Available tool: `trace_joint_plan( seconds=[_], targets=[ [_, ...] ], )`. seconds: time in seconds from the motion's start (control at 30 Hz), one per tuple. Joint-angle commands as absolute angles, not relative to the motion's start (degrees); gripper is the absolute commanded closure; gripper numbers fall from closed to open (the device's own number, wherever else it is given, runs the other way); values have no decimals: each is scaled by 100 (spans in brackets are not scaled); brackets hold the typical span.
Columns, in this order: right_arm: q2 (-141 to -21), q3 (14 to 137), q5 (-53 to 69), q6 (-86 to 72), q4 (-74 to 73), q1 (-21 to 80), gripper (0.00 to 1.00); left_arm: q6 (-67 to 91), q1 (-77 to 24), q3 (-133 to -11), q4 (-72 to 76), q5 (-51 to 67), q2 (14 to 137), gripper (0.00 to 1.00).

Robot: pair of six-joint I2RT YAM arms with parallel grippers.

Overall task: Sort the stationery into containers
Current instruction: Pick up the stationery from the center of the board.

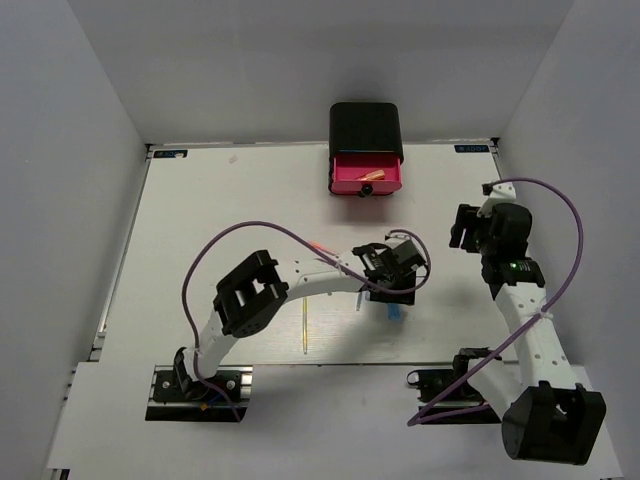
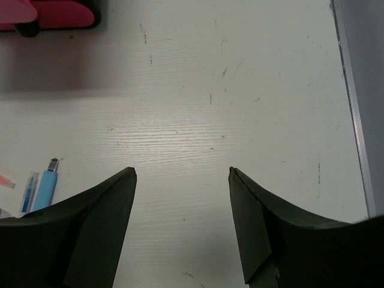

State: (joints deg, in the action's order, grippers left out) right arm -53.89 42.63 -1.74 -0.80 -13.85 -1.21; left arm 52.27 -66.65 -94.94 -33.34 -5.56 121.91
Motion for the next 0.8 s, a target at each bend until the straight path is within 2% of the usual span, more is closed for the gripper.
trace_joint_plan(
  seconds=[0.0,0.3,0.37,0.4,0.43,0.5,0.53,0.67,0.77],
  targets=[
    [-5265,4017,-70,-325,-958,-343,31,5432,-6741,-9913,-4087,-949,12304,33],
    [-5010,3806,466,-378,-809,-712,31,5563,-6741,-10450,-4632,-1354,12954,33],
    [-5001,3806,527,-395,-800,-773,31,5563,-6741,-10450,-4632,-1301,12955,37],
    [-5001,3788,562,-396,-826,-791,31,5563,-6741,-10450,-4632,-1301,13007,40],
    [-4975,3771,571,-396,-800,-817,31,5503,-6741,-10450,-4632,-1301,13008,50],
    [-4940,3762,632,-387,-791,-844,31,5449,-6741,-10450,-4632,-1301,13060,60],
    [-4905,3736,676,-387,-817,-887,31,5388,-6793,-10450,-4684,-1301,13061,69],
    [-4808,3691,791,-396,-782,-958,31,5151,-6794,-10450,-4878,-1301,13061,85],
    [-4773,3665,879,-395,-800,-1002,31,4915,-6794,-10450,-4905,-1511,12833,89]
  ],
)
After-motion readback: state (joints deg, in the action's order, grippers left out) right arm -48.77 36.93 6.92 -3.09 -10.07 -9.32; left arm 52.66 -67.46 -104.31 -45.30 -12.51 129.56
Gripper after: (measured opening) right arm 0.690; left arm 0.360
